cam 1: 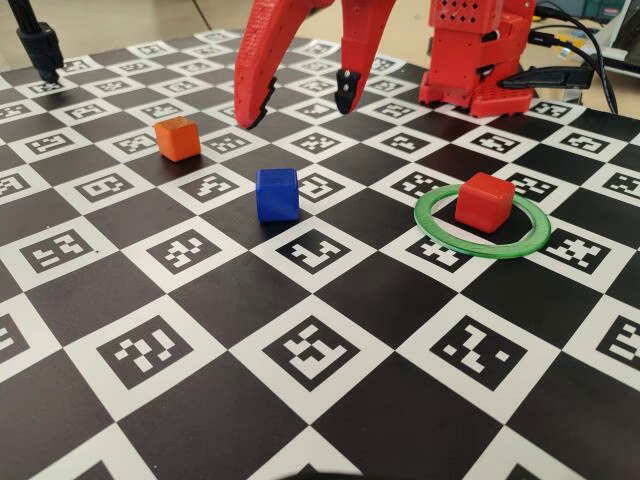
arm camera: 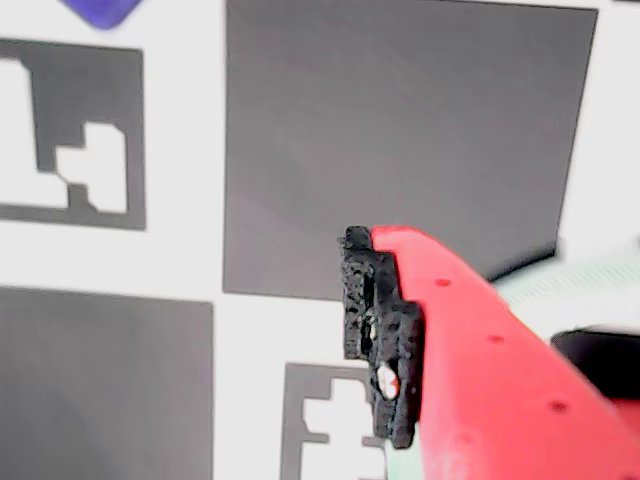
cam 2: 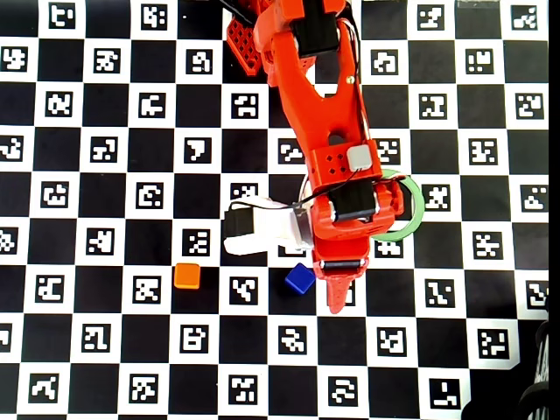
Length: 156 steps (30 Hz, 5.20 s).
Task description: Grab the red cube then put it in the green circle then put the blue cube on top and finally the orange cube on top
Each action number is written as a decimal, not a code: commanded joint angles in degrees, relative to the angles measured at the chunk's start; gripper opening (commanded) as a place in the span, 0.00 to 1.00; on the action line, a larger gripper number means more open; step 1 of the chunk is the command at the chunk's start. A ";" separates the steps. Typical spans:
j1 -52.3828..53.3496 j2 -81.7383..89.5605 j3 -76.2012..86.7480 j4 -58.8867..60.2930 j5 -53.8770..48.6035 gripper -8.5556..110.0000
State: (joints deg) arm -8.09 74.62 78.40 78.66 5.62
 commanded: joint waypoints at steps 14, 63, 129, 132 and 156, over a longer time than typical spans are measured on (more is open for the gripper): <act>3.43 -1.23 8.96 -13.80 -1.67 0.49; 4.66 -8.44 3.16 -15.56 1.67 0.47; 1.58 -11.34 -3.78 -12.92 37.44 0.47; 1.76 -11.43 -3.78 -12.92 37.44 0.47; 3.60 -11.34 -2.37 -13.18 35.68 0.45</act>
State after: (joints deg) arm -4.92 61.44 79.01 65.92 41.40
